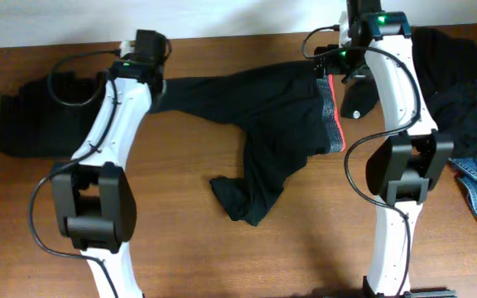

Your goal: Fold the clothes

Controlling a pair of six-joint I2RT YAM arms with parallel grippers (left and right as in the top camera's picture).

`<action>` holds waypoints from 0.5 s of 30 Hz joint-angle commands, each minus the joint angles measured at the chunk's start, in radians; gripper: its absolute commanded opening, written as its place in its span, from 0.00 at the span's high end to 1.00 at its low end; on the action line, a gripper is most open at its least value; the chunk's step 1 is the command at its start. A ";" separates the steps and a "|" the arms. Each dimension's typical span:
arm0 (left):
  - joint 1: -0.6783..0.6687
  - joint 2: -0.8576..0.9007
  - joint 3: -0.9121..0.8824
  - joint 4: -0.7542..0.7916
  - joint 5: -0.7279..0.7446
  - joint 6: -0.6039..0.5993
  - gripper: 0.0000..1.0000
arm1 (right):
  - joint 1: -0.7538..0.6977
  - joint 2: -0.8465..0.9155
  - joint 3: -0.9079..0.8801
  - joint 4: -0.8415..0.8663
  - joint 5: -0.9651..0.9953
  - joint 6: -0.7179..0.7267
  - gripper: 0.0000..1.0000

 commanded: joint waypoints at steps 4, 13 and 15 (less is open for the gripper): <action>-0.128 -0.235 0.003 -0.063 0.069 -0.025 0.01 | -0.073 -0.161 0.021 -0.139 -0.147 0.000 0.01; -0.148 -0.288 0.003 -0.169 0.287 -0.077 0.01 | -0.175 -0.276 0.021 -0.336 -0.202 -0.026 0.01; -0.148 -0.291 0.003 -0.182 0.309 -0.077 0.01 | -0.187 -0.309 0.021 -0.355 -0.201 -0.026 0.01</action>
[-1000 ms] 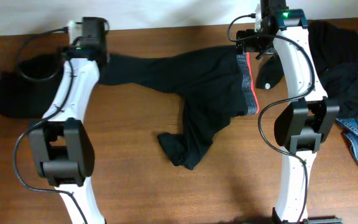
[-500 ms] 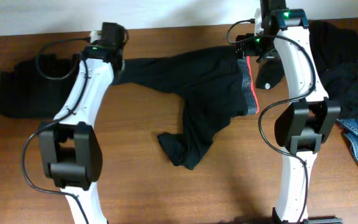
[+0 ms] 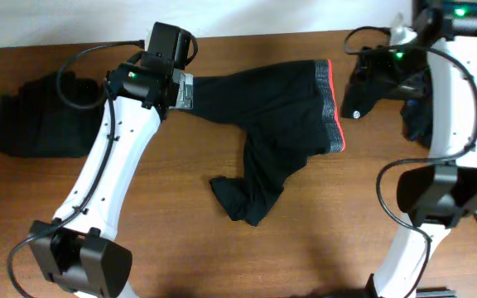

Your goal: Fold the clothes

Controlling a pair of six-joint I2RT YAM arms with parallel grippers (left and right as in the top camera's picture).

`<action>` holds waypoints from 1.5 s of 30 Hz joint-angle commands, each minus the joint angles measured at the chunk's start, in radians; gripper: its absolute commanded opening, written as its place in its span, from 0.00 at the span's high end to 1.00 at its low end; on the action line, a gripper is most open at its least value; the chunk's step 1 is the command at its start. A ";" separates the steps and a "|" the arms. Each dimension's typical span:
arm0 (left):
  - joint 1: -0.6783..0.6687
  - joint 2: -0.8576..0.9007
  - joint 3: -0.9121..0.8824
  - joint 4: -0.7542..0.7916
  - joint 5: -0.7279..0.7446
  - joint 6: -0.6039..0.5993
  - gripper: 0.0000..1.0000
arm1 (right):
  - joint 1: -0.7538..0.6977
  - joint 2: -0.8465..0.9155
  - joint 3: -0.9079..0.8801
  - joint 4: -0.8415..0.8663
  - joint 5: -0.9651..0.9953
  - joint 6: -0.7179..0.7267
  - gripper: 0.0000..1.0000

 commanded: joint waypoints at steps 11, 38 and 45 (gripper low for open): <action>0.003 -0.028 0.002 -0.228 0.275 -0.023 0.01 | -0.006 -0.245 -0.087 -0.085 -0.015 -0.015 0.01; -0.185 -0.028 -0.323 -0.151 0.378 0.071 0.01 | -0.010 -0.238 -1.101 0.874 -0.180 -0.122 0.22; -0.185 -0.028 -0.323 -0.137 0.327 0.071 0.01 | -0.009 -0.172 -1.148 0.989 -0.184 -0.122 0.27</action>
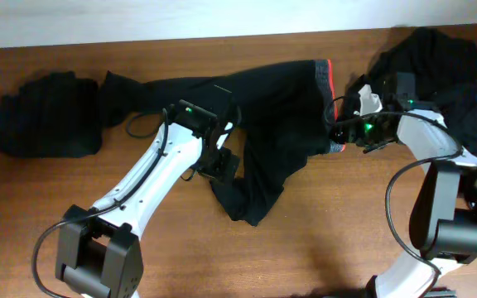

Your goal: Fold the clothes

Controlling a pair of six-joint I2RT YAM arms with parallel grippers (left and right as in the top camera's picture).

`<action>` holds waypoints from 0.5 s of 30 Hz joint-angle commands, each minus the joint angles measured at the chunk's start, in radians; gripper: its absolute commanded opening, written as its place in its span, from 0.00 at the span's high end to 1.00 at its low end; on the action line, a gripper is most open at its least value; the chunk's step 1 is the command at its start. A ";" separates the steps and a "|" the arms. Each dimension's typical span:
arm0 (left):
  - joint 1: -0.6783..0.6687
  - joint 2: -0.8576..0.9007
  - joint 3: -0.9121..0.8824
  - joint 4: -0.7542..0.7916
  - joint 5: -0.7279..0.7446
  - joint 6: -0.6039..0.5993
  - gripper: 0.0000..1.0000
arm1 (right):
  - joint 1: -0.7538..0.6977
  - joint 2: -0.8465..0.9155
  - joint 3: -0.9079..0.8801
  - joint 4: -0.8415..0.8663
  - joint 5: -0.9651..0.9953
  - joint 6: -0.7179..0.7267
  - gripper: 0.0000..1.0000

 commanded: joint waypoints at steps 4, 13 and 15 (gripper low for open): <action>0.003 -0.021 -0.003 0.024 -0.037 0.016 0.01 | 0.004 0.091 -0.013 0.039 -0.049 -0.010 0.39; 0.003 -0.021 -0.003 0.032 -0.037 0.017 0.01 | 0.004 0.098 -0.013 -0.015 -0.136 -0.002 0.93; 0.003 -0.021 -0.003 0.032 -0.037 0.017 0.01 | 0.000 0.091 -0.013 -0.070 -0.135 -0.002 0.96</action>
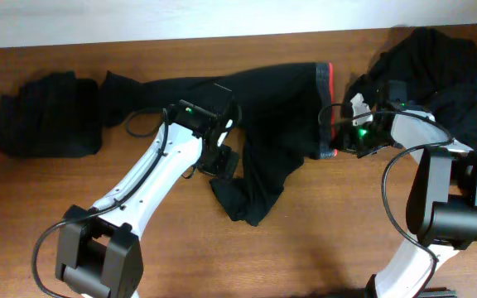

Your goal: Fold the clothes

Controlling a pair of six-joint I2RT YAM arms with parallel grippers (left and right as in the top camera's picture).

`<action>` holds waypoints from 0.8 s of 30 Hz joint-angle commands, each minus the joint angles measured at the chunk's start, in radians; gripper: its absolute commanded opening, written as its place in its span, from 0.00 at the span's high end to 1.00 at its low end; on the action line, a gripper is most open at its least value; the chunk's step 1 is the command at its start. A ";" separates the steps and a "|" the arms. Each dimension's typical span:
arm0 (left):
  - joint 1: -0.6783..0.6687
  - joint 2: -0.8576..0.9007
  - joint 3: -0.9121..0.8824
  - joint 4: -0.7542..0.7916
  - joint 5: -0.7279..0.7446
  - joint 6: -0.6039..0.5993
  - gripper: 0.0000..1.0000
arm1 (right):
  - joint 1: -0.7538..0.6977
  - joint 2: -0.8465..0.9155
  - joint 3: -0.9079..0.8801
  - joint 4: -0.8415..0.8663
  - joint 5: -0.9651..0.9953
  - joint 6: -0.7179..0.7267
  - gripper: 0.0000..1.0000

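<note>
Black trousers point(272, 108) with a grey and red waistband point(325, 83) lie spread across the table's middle. One leg runs left to the far edge and the other is bunched toward the front point(247, 199). My left gripper point(221, 160) sits low at the left edge of the front leg, its fingers too dark to read. My right gripper point(339, 142) is at the waistband's lower end, touching the cloth. Whether it holds the cloth does not show.
A folded black garment point(48, 116) lies at the far left. A heap of dark clothes point(437, 58) fills the back right corner, with blue denim at the right edge. Bare wood point(321, 240) spans the front.
My right gripper has shifted slightly left onto the waistband's lower end, and the band there looks a little more bunched. My left gripper has barely moved.
Both grippers were first at the back edge, left at the end of a trouser leg and right at the waistband's top. The arms then stood wider apart at the back. Later both were lower, left by the front leg and right at the waistband's lower end, where they remain.
</note>
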 commanded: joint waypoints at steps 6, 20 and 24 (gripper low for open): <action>0.003 -0.021 -0.003 -0.001 -0.011 0.017 0.01 | -0.065 -0.079 -0.003 -0.193 -0.022 0.000 0.96; 0.003 -0.021 -0.003 -0.036 -0.011 0.017 0.01 | -0.116 -0.174 -0.003 -0.107 0.201 -0.075 0.96; 0.003 -0.021 -0.003 -0.048 -0.011 0.017 0.01 | -0.135 -0.174 -0.003 -0.083 0.207 -0.074 0.96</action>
